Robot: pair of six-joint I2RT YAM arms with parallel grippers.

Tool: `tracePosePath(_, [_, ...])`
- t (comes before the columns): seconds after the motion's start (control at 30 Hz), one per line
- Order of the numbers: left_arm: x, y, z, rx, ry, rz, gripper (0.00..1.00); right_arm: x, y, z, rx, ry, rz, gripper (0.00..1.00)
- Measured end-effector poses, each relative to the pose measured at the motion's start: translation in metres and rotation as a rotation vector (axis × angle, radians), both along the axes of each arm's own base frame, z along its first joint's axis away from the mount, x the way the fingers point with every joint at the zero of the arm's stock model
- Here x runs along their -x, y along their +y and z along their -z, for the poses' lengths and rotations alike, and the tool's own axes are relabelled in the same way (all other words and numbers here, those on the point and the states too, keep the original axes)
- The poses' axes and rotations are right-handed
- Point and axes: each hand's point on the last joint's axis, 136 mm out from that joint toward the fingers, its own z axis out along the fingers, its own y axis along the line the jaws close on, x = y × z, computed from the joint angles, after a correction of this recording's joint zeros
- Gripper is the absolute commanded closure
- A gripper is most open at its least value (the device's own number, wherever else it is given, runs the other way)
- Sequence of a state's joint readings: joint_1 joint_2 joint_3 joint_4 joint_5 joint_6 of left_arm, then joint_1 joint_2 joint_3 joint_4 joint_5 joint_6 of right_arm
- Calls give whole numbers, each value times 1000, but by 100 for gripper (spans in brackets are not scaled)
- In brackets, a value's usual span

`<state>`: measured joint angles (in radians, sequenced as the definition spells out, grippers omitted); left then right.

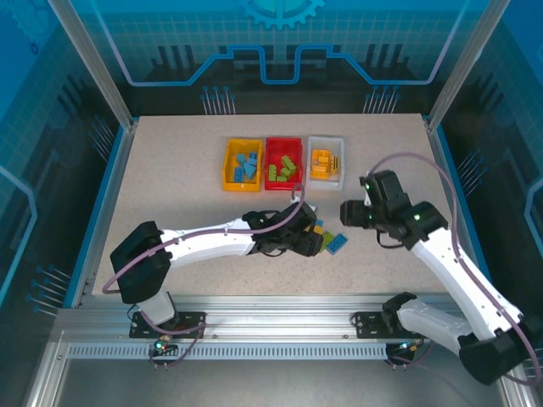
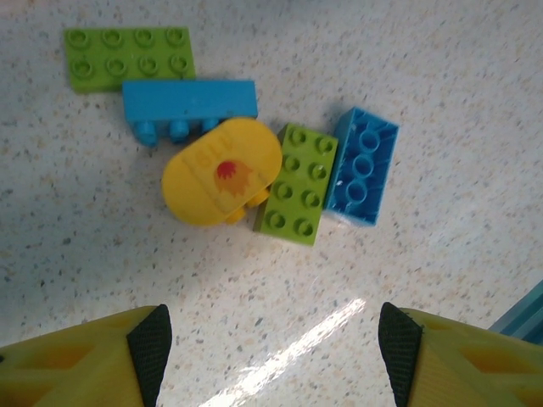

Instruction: Sort the legos into containers by color

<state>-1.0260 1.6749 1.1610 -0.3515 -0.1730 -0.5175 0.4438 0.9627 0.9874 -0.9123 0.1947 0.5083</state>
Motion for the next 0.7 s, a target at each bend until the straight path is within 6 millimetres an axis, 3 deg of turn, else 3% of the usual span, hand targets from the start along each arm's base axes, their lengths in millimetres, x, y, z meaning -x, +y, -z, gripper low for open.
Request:
tracePosePath(0.13, [11, -6, 1, -13, -12, 25, 30, 28, -9, 22, -25, 75, 46, 36])
tracePosePath(0.23, [11, -11, 2, -38, -29, 38, 31, 34, -12, 20, -49, 72, 80, 36])
tracePosePath(0.37, [-9, -29, -1, -86, -81, 62, 31, 37, -19, 12, -60, 44, 130, 36])
tracePosePath(0.53, [-30, -65, 0, -123, -143, 159, 28, 42, -37, -19, -66, -54, 207, 33])
tracePosePath(0.7, [-45, -95, 17, -188, -183, 271, 27, 56, -57, -58, -113, -193, 283, 31])
